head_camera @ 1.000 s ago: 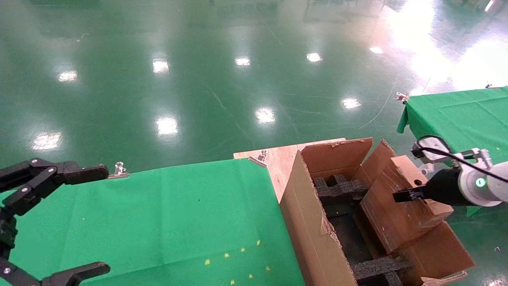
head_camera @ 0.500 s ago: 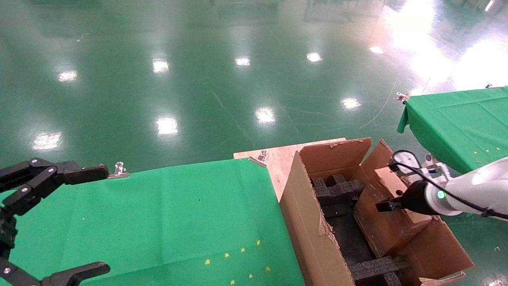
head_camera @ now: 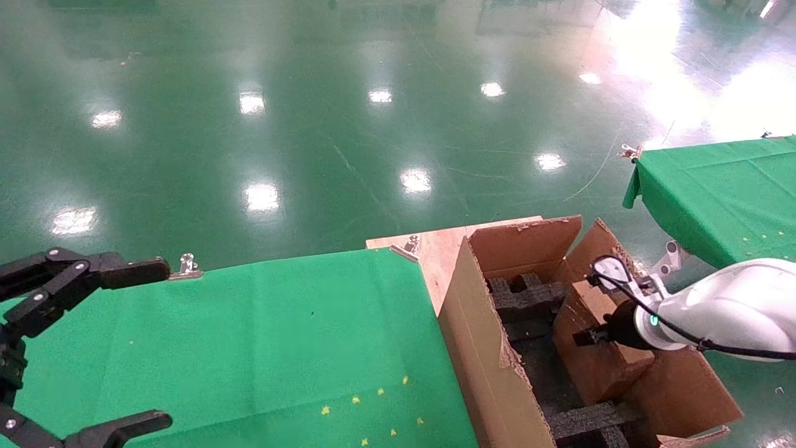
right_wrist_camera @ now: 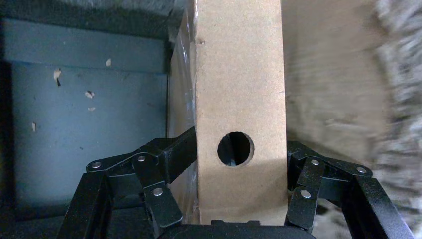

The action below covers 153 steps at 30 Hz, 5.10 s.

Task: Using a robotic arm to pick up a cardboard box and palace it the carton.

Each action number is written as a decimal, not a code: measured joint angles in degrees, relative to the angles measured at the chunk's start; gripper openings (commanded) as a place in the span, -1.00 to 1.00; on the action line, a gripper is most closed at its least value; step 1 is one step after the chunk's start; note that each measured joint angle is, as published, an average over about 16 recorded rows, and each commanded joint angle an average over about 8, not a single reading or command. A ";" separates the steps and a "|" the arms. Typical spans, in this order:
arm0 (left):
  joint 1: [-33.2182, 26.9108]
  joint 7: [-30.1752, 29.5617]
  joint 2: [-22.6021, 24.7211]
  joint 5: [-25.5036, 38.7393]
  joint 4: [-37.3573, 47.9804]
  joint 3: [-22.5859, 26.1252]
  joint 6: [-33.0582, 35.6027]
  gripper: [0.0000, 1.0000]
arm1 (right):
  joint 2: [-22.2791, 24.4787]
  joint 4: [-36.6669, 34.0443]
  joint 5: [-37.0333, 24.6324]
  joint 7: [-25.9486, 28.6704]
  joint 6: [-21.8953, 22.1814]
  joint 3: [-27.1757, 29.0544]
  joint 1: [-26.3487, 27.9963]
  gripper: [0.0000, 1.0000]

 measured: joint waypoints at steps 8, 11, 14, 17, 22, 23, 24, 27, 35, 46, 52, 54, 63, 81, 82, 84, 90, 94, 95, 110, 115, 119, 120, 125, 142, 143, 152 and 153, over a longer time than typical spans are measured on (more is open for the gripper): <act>-0.01 0.01 -0.01 -0.02 0.00 0.03 -0.01 1.00 | -2.48 -3.70 1.64 -0.91 1.65 -0.50 -2.77 -1.00; -0.01 0.02 -0.01 -0.02 0.00 0.03 -0.01 1.00 | -3.19 -4.80 2.25 -1.42 2.09 -0.63 -3.56 -1.00; -0.01 0.02 -0.02 -0.03 0.00 0.04 -0.02 1.00 | -3.76 -5.74 2.83 -1.98 2.48 -0.70 -4.19 -0.64; 0.00 0.03 -0.02 -0.03 0.01 0.05 -0.02 1.00 | -4.18 -6.47 3.31 -2.43 2.78 -0.76 -4.66 0.11; 0.00 0.03 -0.03 -0.04 0.01 0.05 -0.03 1.00 | -4.53 -7.08 3.77 -2.92 3.04 -0.79 -5.02 1.00; 0.00 0.03 -0.03 -0.04 0.01 0.05 -0.03 1.00 | -4.55 -7.12 3.82 -2.98 3.06 -0.79 -5.05 1.00; 0.00 0.03 -0.03 -0.04 0.02 0.05 -0.03 1.00 | -4.56 -7.14 3.85 -3.01 3.08 -0.79 -5.07 1.00; 0.00 0.03 -0.03 -0.04 0.02 0.06 -0.03 1.00 | -4.58 -7.17 3.93 -3.06 3.11 -0.79 -5.09 1.00; -0.01 0.04 -0.02 -0.05 0.05 0.07 -0.02 1.00 | -4.39 -6.99 3.77 -2.99 3.14 -0.74 -4.81 1.00; -0.04 0.07 -0.03 -0.06 0.08 0.11 -0.01 1.00 | -4.03 -6.59 3.04 -2.88 3.14 -0.22 -3.08 1.00; -0.04 0.08 -0.03 -0.07 0.08 0.13 -0.02 1.00 | -3.37 -5.38 1.89 -2.76 3.23 0.55 -0.59 1.00; -0.04 0.08 -0.03 -0.08 0.08 0.13 -0.02 1.00 | -3.00 -4.64 1.31 -2.76 3.43 0.94 0.57 1.00; -0.05 0.09 -0.04 -0.09 0.08 0.16 -0.03 1.00 | -0.33 2.30 -1.95 -4.35 5.79 3.54 7.61 1.00; -0.06 0.12 -0.07 -0.12 0.10 0.20 -0.05 1.00 | 3.82 16.94 3.13 -17.88 19.64 6.14 16.18 1.00; -0.06 0.12 -0.07 -0.12 0.10 0.20 -0.05 1.00 | 3.79 17.04 3.57 -18.32 20.13 6.11 16.25 1.00; -0.06 0.12 -0.07 -0.12 0.10 0.20 -0.05 1.00 | 3.75 17.12 4.18 -18.91 20.73 6.06 16.34 1.00; -0.06 0.12 -0.08 -0.13 0.11 0.20 -0.06 1.00 | 3.66 17.12 5.34 -19.93 20.46 6.85 15.96 1.00; -0.06 0.13 -0.08 -0.13 0.12 0.21 -0.05 1.00 | 3.54 16.83 6.87 -21.83 18.39 8.93 14.63 1.00; -0.06 0.13 -0.08 -0.13 0.12 0.21 -0.05 1.00 | 3.50 16.76 7.46 -22.54 17.74 9.65 14.18 1.00; -0.09 0.16 -0.08 -0.15 0.16 0.26 -0.04 1.00 | 2.45 15.64 23.56 -41.15 2.79 27.86 3.49 1.00; -0.10 0.17 -0.08 -0.16 0.16 0.27 -0.04 1.00 | 2.07 15.23 29.56 -48.08 -2.73 34.61 -0.47 1.00; -0.10 0.17 -0.09 -0.17 0.16 0.28 -0.05 1.00 | 1.76 14.90 34.35 -53.60 -7.13 39.99 -3.63 1.00; -0.10 0.17 -0.09 -0.17 0.16 0.29 -0.05 1.00 | 1.68 14.81 35.56 -55.00 -8.25 41.35 -4.43 1.00; -0.11 0.18 -0.09 -0.18 0.16 0.30 -0.05 1.00 | 1.30 14.41 41.54 -61.90 -13.75 48.08 -8.37 1.00; -0.12 0.20 -0.11 -0.21 0.16 0.35 -0.07 1.00 | -0.01 13.01 61.93 -85.43 -32.50 71.01 -21.83 1.00; -0.12 0.20 -0.11 -0.21 0.16 0.35 -0.07 1.00 | -0.09 12.93 63.12 -86.81 -33.60 72.36 -22.62 1.00; -0.12 0.22 -0.12 -0.23 0.17 0.37 -0.09 1.00 | -0.71 12.25 73.02 -98.02 -42.66 83.50 -29.14 1.00; -0.12 0.22 -0.12 -0.23 0.17 0.37 -0.09 1.00 | -0.77 12.20 73.88 -98.93 -43.44 84.47 -29.71 1.00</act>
